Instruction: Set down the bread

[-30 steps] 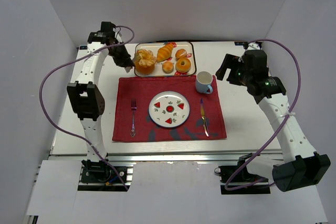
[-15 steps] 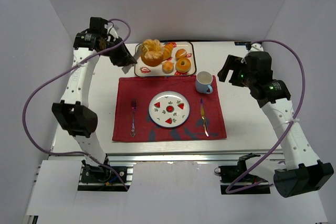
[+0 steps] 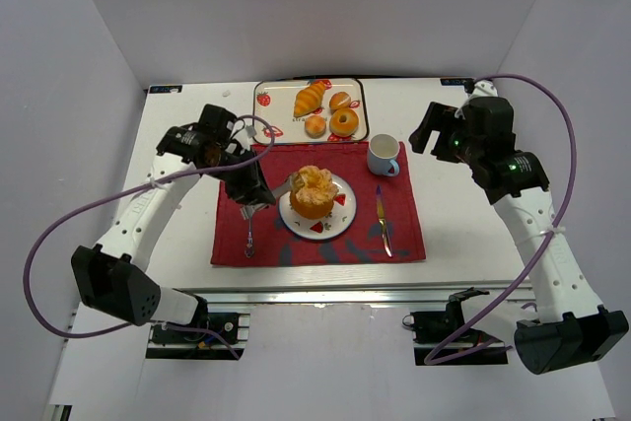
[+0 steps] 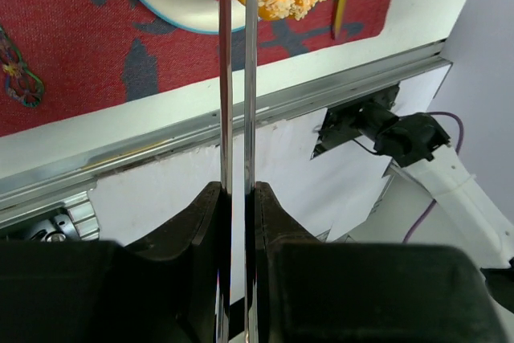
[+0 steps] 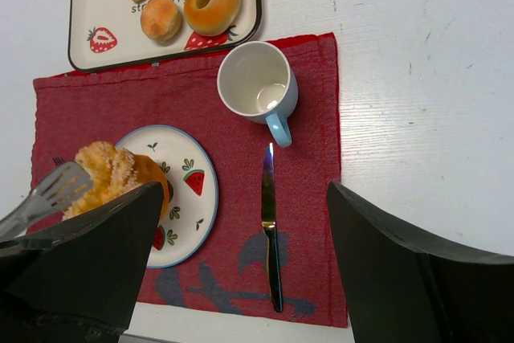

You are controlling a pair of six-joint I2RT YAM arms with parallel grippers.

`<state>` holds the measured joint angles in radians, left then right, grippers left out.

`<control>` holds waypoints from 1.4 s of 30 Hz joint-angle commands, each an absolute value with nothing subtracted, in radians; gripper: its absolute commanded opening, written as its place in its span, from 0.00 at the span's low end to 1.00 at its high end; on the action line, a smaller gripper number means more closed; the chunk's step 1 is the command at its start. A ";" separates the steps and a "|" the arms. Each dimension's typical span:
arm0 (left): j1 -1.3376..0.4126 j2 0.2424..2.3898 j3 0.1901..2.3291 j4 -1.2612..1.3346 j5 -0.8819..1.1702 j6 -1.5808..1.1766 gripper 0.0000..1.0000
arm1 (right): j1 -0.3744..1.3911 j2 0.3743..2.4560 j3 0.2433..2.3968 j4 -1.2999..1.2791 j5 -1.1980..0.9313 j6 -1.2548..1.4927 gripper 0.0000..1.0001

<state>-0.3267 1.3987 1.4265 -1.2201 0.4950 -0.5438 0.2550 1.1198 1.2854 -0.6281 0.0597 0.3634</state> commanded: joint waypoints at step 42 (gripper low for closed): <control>-0.240 1.708 1.986 -1.159 -0.351 -0.520 0.47 | 0.256 1.203 1.334 -0.584 0.009 0.385 0.89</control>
